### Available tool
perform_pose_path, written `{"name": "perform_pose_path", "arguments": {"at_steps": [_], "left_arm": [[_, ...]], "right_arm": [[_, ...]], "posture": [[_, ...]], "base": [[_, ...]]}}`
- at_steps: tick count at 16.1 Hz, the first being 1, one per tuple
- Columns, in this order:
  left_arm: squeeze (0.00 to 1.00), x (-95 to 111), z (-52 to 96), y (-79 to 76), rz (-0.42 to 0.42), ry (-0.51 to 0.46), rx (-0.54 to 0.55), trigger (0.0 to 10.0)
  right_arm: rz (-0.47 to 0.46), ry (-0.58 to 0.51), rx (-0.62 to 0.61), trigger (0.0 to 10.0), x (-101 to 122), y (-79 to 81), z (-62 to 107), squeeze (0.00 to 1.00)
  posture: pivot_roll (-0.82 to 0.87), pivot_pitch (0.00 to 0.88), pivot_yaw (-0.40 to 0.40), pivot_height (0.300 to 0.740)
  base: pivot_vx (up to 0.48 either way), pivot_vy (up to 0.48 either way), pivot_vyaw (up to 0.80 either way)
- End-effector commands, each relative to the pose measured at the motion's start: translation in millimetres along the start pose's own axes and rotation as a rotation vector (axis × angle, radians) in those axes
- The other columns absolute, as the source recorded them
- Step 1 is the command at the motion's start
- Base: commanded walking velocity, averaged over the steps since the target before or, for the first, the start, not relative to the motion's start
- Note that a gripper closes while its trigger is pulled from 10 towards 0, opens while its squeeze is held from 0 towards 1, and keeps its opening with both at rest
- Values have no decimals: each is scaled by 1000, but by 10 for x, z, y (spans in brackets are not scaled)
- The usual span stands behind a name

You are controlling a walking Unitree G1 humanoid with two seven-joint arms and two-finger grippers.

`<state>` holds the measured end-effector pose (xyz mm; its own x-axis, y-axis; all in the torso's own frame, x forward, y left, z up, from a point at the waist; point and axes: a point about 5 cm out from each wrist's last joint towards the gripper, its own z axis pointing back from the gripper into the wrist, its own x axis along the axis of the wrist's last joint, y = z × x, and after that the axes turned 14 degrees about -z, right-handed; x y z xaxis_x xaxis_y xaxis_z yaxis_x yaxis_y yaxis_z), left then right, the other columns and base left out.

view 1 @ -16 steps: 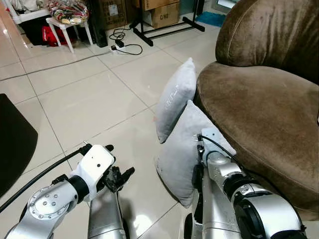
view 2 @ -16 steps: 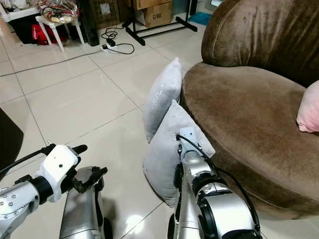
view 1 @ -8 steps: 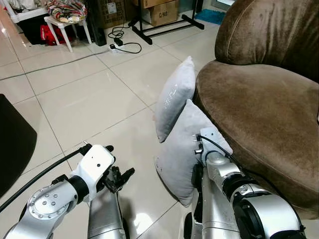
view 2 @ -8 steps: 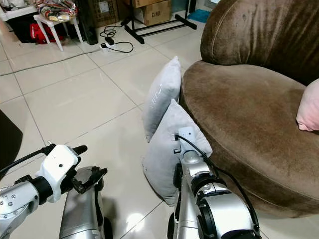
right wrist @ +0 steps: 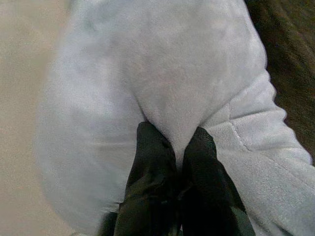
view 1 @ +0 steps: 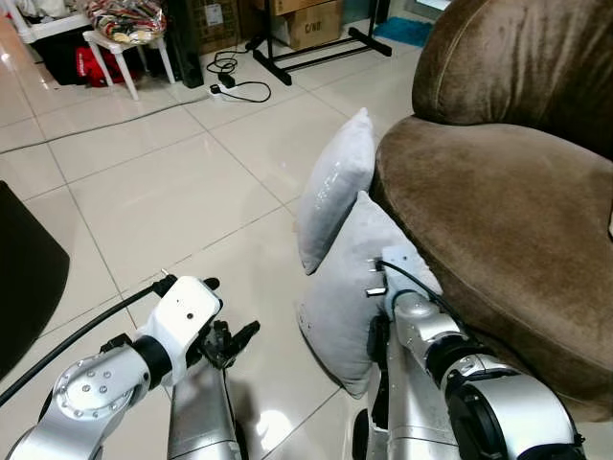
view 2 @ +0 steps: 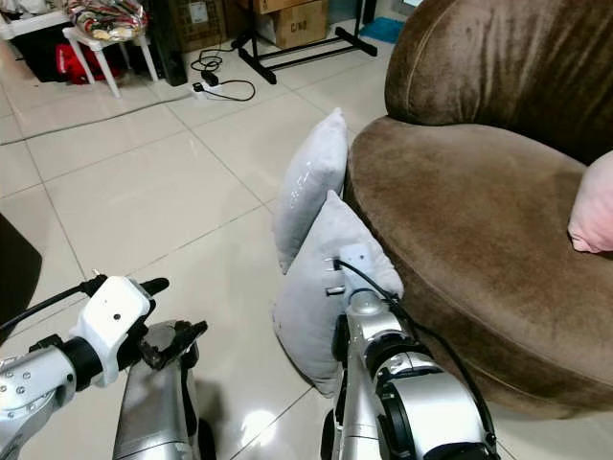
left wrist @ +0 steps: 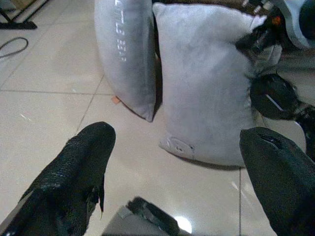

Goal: Move the pillow to the sofa from floor

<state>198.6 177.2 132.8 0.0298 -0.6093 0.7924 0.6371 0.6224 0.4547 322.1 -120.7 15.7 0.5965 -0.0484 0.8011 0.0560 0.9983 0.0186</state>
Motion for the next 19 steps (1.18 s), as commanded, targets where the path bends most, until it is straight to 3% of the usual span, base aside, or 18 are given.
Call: {"name": "perform_pose_path", "arguments": {"at_steps": [1,3,5,7,10,11,12,13,14,15,18,19], "left_arm": [[0,-18,-7,37,0,2,23,10000],[0,-48,-42,91,2,-2,67,10000],[0,-90,-62,152,2,0,114,10000],[0,-110,-86,185,4,-2,138,10000],[0,-93,-185,301,-7,-37,219,10000],[0,-81,-202,317,-12,-46,228,10000],[0,-36,-236,360,-23,-68,248,10000],[0,8,-256,395,-28,-86,265,10000],[0,27,-262,409,-31,-93,271,10000],[0,53,-295,445,-42,-111,282,10000],[0,170,-356,552,-68,-155,307,10000],[0,192,-365,570,-71,-162,312,10000]], "right_arm": [[-38,-3,68,0,-6,94,8,0],[-78,-121,224,0,125,220,41,0],[-148,-264,286,0,303,199,104,0],[-170,-341,309,0,395,164,168,0],[-240,-680,347,0,790,-62,808,0],[-265,-729,351,0,866,-100,922,0],[-322,-873,316,0,1162,-264,1183,0],[-359,-1004,273,2980,1451,-434,1405,0],[-366,-1062,248,2980,1585,-522,1502,0],[-368,-1146,174,10000,1868,-740,1724,0],[-298,-1342,74,10000,2393,-1045,2144,0],[-286,-1355,64,10000,2440,-1067,2177,0]], "posture": [[82,0,-13,431],[52,0,-25,431],[18,0,-23,431],[-8,0,-18,431],[-58,0,-7,431],[-60,0,-6,431],[-67,0,-3,431],[-74,0,2,431],[-74,0,2,431],[-84,0,5,431],[-97,0,6,431],[-97,0,6,431]], "base": [[0,0,0],[0,0,0],[0,0,0],[0,0,0],[0,0,0],[0,0,0],[0,0,0],[0,0,0],[0,0,0],[0,0,0],[0,0,0],[0,0,0]]}}
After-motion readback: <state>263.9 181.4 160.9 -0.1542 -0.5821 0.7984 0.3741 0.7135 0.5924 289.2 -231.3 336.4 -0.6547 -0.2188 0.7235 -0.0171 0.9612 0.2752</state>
